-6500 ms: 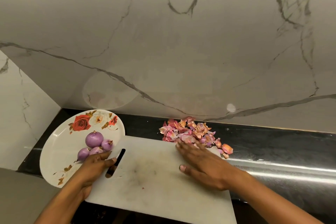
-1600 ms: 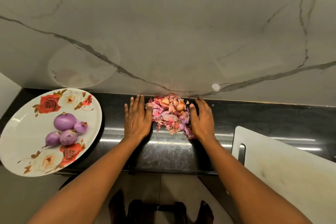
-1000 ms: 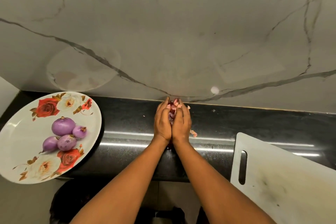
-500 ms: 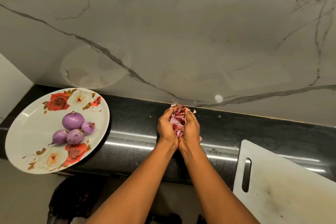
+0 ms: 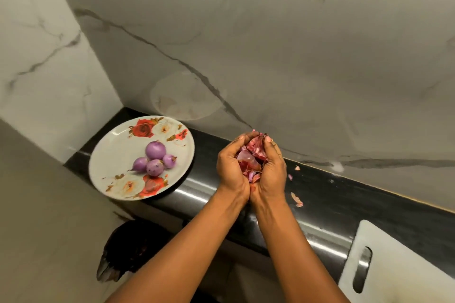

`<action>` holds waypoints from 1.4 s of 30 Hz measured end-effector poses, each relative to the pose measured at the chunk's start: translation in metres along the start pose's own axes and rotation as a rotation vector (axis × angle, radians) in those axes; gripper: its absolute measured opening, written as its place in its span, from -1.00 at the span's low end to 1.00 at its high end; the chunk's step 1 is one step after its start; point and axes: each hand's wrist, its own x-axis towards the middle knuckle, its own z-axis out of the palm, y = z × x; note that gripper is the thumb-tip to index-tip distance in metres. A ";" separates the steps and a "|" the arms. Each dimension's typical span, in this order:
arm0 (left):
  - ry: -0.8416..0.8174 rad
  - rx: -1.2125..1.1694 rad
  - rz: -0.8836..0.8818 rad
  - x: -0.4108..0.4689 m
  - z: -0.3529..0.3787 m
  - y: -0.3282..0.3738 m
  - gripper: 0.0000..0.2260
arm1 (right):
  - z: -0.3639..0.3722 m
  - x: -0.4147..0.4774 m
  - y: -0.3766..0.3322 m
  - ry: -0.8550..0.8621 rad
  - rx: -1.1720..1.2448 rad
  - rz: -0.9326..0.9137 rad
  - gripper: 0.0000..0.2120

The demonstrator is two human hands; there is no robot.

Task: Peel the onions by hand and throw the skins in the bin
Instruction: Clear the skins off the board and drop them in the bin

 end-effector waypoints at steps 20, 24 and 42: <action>0.516 -0.269 0.305 -0.110 -0.208 0.141 -0.73 | 0.012 -0.117 0.257 -0.073 -0.235 0.609 -0.50; 0.684 -0.415 0.309 -0.109 -0.284 0.155 -0.79 | -0.016 -0.124 0.330 -0.044 -0.314 0.731 -0.86; 1.007 -0.479 0.199 0.047 -0.648 0.135 -0.76 | -0.201 -0.014 0.646 0.248 -0.686 0.984 -0.71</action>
